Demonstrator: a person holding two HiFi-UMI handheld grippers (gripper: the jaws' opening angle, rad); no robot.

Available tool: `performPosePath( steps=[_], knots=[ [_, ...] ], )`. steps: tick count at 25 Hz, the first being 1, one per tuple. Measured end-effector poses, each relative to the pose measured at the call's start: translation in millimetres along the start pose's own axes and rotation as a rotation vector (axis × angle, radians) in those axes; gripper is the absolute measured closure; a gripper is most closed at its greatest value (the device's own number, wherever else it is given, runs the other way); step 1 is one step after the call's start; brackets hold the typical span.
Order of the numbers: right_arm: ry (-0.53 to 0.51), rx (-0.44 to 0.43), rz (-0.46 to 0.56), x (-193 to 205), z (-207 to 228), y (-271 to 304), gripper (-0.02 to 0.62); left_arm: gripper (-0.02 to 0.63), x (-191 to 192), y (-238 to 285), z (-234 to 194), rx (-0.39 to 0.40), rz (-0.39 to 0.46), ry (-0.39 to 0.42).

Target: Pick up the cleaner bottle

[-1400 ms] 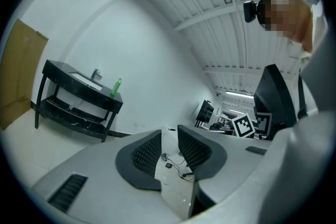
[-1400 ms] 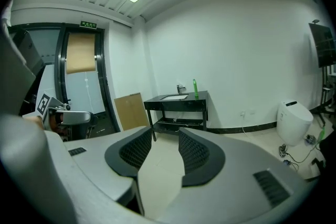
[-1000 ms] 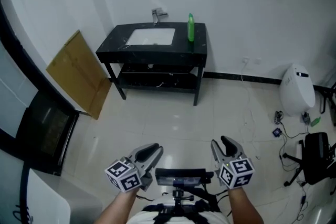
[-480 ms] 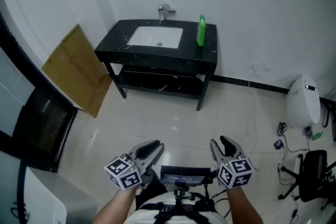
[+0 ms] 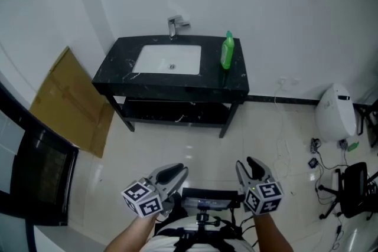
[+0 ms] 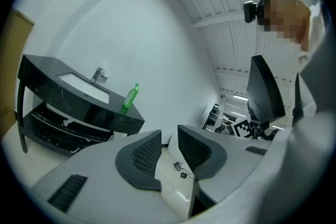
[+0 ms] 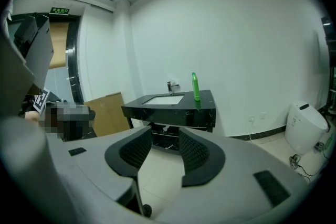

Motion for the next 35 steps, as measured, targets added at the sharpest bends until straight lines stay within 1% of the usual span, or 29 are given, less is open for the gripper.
performPosePath(
  steps=[4,9,12,15,19,23,28,30,35],
  knots=[
    [-0.006,0.055,0.018,-21,-22,39,0.430,0.508,-30,1,-48,0.055,-0.027,0.010],
    [0.030,0.107,0.031,-31,-40,77,0.430,0.507,-53,0,-99,0.098,-0.049,0.002],
    [0.037,0.121,0.028,-37,-42,94,0.430,0.507,-60,7,-119,0.112,-0.057,-0.014],
    [0.036,0.128,0.030,-45,-32,111,0.430,0.508,-69,23,-136,0.118,-0.066,-0.021],
    [0.023,0.118,0.024,-56,-9,145,0.430,0.507,-82,53,-161,0.110,-0.059,-0.013],
    [0.024,0.099,0.010,-72,12,179,0.430,0.507,-97,80,-184,0.072,-0.057,-0.017],
    [-0.012,0.068,0.000,-96,38,211,0.430,0.508,-119,119,-203,0.036,-0.042,-0.001],
    [-0.012,0.062,-0.005,-100,46,220,0.430,0.508,-122,128,-210,0.021,-0.038,-0.010],
    [0.000,0.060,-0.027,-104,54,238,0.430,0.507,-129,141,-227,0.005,-0.061,-0.029]
  ],
)
Point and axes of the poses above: the fingertips, and each gripper's own axes: y forward along the fingers, z to its right, x out of its underside, the point moved 7 cm from there along -y, backward along the fingers, and after that the axes turned 1 degree about z, right-handed, at the moved point
